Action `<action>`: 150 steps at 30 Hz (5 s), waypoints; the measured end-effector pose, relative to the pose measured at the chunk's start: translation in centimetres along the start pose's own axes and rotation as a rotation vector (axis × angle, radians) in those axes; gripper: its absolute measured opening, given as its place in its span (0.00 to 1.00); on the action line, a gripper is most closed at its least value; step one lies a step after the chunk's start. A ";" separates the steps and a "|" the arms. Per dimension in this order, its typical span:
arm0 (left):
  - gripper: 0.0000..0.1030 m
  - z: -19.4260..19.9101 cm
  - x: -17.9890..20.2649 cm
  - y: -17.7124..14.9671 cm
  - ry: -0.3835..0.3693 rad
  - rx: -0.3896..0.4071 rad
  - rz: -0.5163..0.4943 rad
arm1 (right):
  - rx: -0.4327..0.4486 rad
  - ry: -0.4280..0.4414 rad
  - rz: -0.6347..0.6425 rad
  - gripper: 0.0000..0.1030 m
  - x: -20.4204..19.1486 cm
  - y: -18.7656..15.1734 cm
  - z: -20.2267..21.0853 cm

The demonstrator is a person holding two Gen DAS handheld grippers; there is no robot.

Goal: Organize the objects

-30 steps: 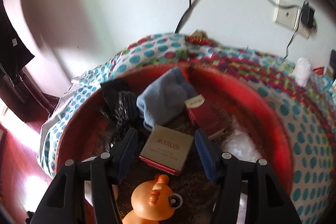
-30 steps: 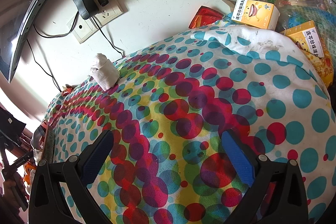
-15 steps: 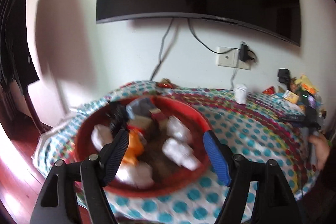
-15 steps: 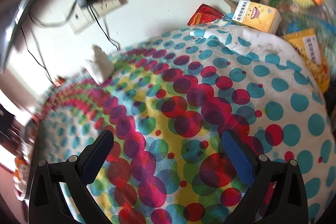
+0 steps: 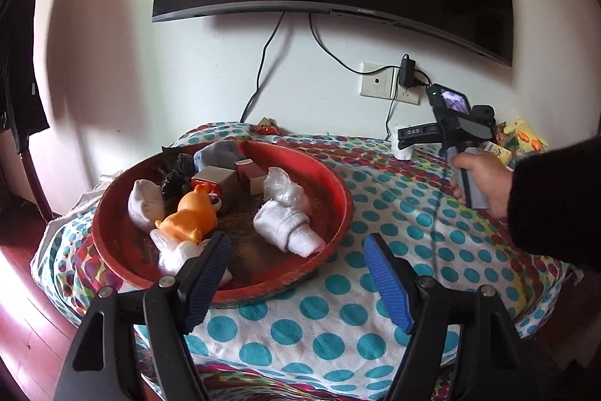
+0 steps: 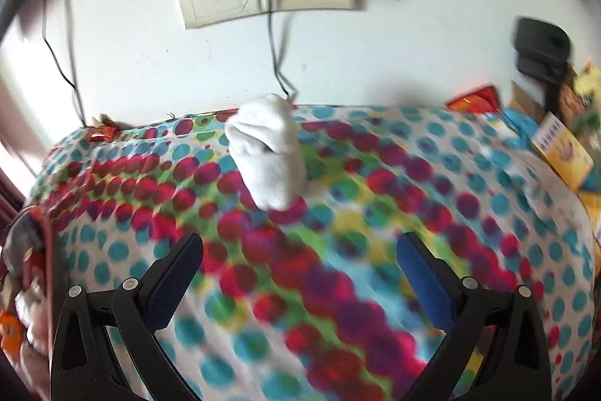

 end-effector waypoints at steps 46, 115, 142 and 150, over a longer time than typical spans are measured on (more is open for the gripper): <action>0.73 2.4 4.9 -2.9 0.000 -0.033 -0.078 | 0.084 -0.149 0.056 0.24 5.4 -5.4 14.4; 0.73 5.8 -7.4 -5.3 0.179 -0.073 0.217 | -0.155 0.310 0.500 0.29 -30.8 -19.8 9.1; 0.83 7.6 -7.9 -3.8 0.270 0.004 0.198 | 0.172 0.081 0.388 1.00 -23.6 -18.9 17.8; 0.83 7.3 -7.2 -3.6 0.285 -0.006 0.129 | 0.117 0.091 0.325 1.00 -22.2 -21.9 17.9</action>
Point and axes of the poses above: each gripper's, at about its wrist camera, not at the fingertips, and z roughly against the way its jaws point, x to its right, y to its top, the point moved 9 cm from there along -z, roughly the way its jaws point, and after that the axes turned 6 degrees about -x, right-handed, at the moved point
